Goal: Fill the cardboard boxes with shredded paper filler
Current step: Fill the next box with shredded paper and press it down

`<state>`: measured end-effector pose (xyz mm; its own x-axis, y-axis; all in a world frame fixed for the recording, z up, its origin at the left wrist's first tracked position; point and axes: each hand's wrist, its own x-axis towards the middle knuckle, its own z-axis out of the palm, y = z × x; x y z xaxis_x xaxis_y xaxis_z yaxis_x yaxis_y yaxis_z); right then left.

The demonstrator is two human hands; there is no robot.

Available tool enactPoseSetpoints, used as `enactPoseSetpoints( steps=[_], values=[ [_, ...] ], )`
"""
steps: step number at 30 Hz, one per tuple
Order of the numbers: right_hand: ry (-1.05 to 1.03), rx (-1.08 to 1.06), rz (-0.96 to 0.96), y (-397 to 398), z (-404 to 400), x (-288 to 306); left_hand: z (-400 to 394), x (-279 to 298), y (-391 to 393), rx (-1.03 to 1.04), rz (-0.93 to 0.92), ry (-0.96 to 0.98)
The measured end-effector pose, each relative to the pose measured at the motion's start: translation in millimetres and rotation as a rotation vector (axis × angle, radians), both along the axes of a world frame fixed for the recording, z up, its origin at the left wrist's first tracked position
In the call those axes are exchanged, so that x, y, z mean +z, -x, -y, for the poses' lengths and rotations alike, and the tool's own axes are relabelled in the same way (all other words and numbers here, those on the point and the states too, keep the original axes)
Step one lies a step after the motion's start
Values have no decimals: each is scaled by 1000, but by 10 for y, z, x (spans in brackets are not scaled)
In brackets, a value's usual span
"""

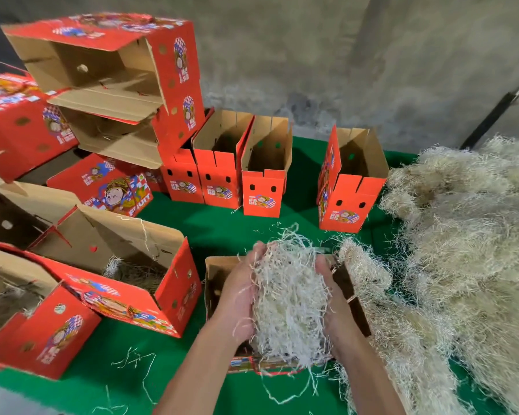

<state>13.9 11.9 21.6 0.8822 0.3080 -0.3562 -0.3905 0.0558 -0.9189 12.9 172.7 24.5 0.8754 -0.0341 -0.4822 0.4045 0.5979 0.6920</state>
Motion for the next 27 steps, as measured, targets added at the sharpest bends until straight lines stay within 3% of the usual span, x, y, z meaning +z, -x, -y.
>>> enactPoseSetpoints(
  steps=[4,8,10,11,13,16,19,23,27],
  values=[
    [267,-259,97,-10,8,-74,27,-117,100,111,167,-462],
    [489,-467,392,-18,-123,-134,115,-188,245,-224,171,-681],
    [598,-371,436,45,-155,-224,182,-225,312,-477,185,-812],
    [650,-269,398,83,-154,-291,193,-259,336,-563,105,-864],
    [766,-85,246,156,-118,-412,163,-315,388,-626,-52,-984],
    [797,-15,133,258,-84,-496,35,-525,420,-647,-95,-1111],
    [745,90,172,355,-20,-439,-49,-717,430,-592,-139,-1136],
    [913,313,242,467,167,-520,-266,-855,430,-540,-132,-1067],
    [963,226,236,553,228,-698,-434,-1042,508,-427,-221,-900]
  ],
)
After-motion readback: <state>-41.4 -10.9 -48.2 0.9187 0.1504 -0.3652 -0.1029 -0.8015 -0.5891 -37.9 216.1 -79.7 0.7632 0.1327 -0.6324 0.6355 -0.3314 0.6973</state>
